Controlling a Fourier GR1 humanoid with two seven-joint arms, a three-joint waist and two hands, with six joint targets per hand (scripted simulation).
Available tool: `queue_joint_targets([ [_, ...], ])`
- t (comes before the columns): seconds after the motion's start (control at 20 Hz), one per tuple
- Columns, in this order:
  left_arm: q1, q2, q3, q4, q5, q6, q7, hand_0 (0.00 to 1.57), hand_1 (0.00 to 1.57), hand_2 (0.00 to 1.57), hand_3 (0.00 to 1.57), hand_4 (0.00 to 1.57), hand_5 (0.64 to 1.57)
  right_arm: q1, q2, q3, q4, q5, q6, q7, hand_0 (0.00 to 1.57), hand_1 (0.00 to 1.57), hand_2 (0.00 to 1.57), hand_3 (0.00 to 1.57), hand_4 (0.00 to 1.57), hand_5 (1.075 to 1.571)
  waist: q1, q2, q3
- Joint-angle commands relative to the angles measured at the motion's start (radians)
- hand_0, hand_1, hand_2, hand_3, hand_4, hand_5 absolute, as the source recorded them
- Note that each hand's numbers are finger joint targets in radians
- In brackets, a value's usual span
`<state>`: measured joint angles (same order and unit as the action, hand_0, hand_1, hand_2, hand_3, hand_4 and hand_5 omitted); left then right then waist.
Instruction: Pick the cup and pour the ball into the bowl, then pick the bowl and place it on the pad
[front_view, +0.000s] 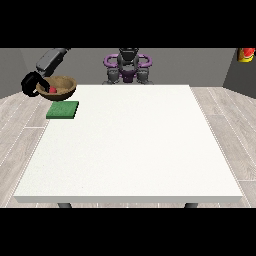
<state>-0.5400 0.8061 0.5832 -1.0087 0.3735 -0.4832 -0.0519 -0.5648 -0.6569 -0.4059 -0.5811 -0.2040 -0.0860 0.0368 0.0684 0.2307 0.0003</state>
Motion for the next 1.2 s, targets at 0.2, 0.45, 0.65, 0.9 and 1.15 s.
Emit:
queue_joint_targets([
  [0.2,0.013,0.022,0.008,0.054,-0.014,-0.001,-0.074,0.0,0.0,0.0,0.0,1.19,1.565,-0.046,0.076,-0.022,-0.003,-0.031,-0.066,-0.042,1.46,1.46,1.4,0.76,0.0,1.532,0.002,0.037,0.0001],
  [0.45,-0.027,0.081,0.029,0.082,0.015,-0.033,-0.088,0.0,0.0,0.0,0.0,1.19,1.566,-0.089,0.035,-0.011,-0.001,0.004,-0.106,-0.089,1.26,1.26,1.35,0.91,0.11,1.529,0.016,0.093,0.0],
  [0.65,-0.016,0.054,-0.002,0.049,0.019,-0.027,-0.046,0.0,0.0,0.0,0.0,1.19,1.569,-0.09,0.01,0.048,0.037,0.041,-0.009,-0.037,0.19,0.19,0.41,0.79,0.0,1.454,0.029,0.066,0.0004],
  [0.9,0.023,-0.021,-0.049,-0.067,0.026,0.032,0.028,0.0,0.0,0.0,0.0,1.19,1.569,-0.057,0.025,0.069,0.106,0.07,0.004,-0.048,0.0,0.0,0.0,0.0,0.0,1.4,0.044,-0.025,0.0014],
  [1.15,0.038,-0.031,-0.061,0.02,-0.021,0.039,-0.039,0.0,0.0,0.0,0.0,1.19,1.569,-0.131,-0.055,0.097,0.023,0.071,0.087,0.093,0.0,0.0,0.0,0.0,0.2,1.375,-0.014,-0.083,-0.0006],
])
